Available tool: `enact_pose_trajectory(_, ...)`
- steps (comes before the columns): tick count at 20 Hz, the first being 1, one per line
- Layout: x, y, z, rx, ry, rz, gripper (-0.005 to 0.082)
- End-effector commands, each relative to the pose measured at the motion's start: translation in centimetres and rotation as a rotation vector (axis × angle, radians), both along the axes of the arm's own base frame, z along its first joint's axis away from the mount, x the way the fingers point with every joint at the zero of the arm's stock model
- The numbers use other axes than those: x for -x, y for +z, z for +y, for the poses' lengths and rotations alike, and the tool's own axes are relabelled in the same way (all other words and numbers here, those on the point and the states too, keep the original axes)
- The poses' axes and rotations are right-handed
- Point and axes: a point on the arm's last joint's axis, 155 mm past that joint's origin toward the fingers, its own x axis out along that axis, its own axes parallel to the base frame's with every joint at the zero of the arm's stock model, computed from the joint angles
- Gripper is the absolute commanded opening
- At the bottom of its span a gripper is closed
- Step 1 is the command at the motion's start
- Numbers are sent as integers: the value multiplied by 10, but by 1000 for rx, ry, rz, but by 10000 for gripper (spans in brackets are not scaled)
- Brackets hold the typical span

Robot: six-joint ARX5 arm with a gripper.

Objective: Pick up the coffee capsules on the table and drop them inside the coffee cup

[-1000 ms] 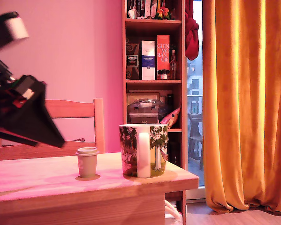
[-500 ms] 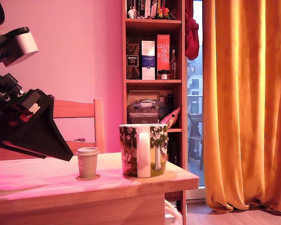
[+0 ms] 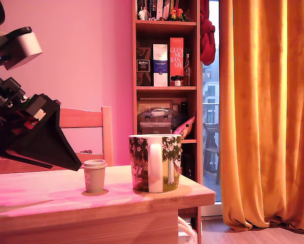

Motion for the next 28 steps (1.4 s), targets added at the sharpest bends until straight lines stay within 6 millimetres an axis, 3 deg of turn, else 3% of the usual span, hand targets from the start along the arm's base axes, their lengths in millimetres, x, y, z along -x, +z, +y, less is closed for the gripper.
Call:
enact_pose_trajectory(1,1,-4,0,-6,-4,4,624)
enact_pose_trajectory(8,-14,13,-10,45,-16,-90,624)
enact_pose_trajectory(11,-13,7,-23,77,-74,-77,623)
enact_pose_trajectory(18,-30,-16,-32,74,-77,-95,623)
enact_pose_trajectory(28,-64,-26,-30,85,-29,-124,623)
